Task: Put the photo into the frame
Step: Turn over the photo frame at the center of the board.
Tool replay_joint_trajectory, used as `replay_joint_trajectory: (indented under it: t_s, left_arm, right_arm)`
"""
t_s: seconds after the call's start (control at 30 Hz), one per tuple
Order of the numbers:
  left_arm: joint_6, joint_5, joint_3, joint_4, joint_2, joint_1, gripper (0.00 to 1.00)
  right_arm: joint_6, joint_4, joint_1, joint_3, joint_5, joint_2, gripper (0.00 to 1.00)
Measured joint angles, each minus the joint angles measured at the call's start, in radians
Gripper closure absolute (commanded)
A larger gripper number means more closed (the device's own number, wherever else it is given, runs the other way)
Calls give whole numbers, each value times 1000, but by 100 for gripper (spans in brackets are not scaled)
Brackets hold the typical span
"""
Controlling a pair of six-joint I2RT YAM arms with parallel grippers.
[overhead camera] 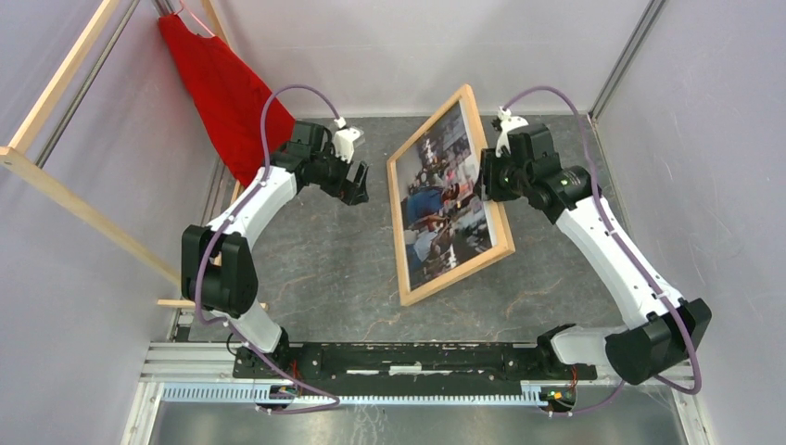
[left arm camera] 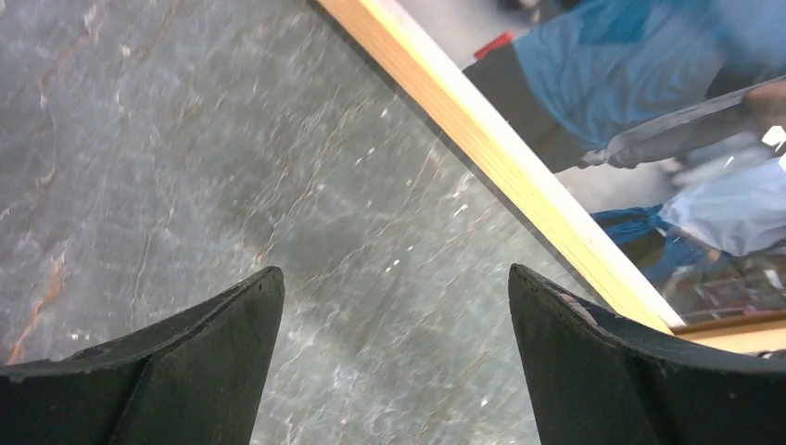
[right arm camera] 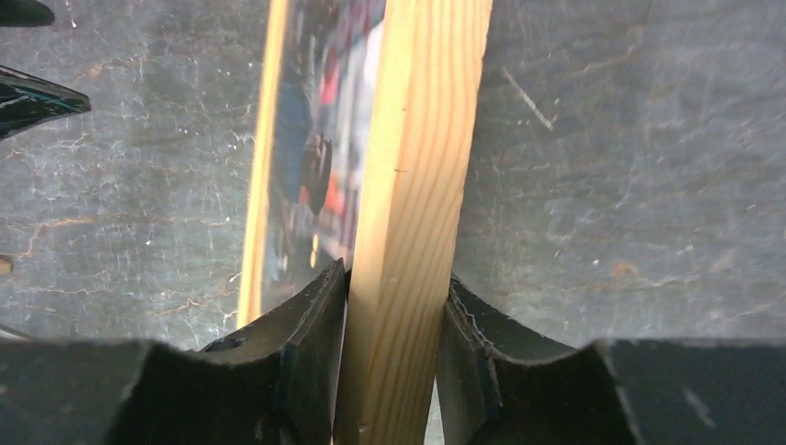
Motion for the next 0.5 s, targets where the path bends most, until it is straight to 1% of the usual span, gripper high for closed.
replay_joint_trajectory:
  t_s: [0.1,0.2,0.27,0.3,0.37,0.4,0.5]
  left_arm:
    - [63,-33,-55,-2,5,24,4]
    - [128,-63,-137,5,10,24,6]
    - [169,-80,-189,15,26,22,7]
    - [190,-96,-211,22,39,22,7]
    - [227,-126,-250,32,66,21,8]
    - [250,-150,-276,41,83,21,8]
    - [292,-200,-293,55,93,21,9]
  right_arm:
    - [37,76,-54,-144,-75,-44,59]
    - [96,209,-108,-299,-185,-88,59]
    - [148,317,-135,-421,-263,-126,59]
    - [187,398,-147,-506,-314,-151,58]
    - [251,518,-159,-624,-384,-175,57]
    - [294,608,-164,-702,-429,-183,57]
    - [393,789,-175,-861,-521,-182,55]
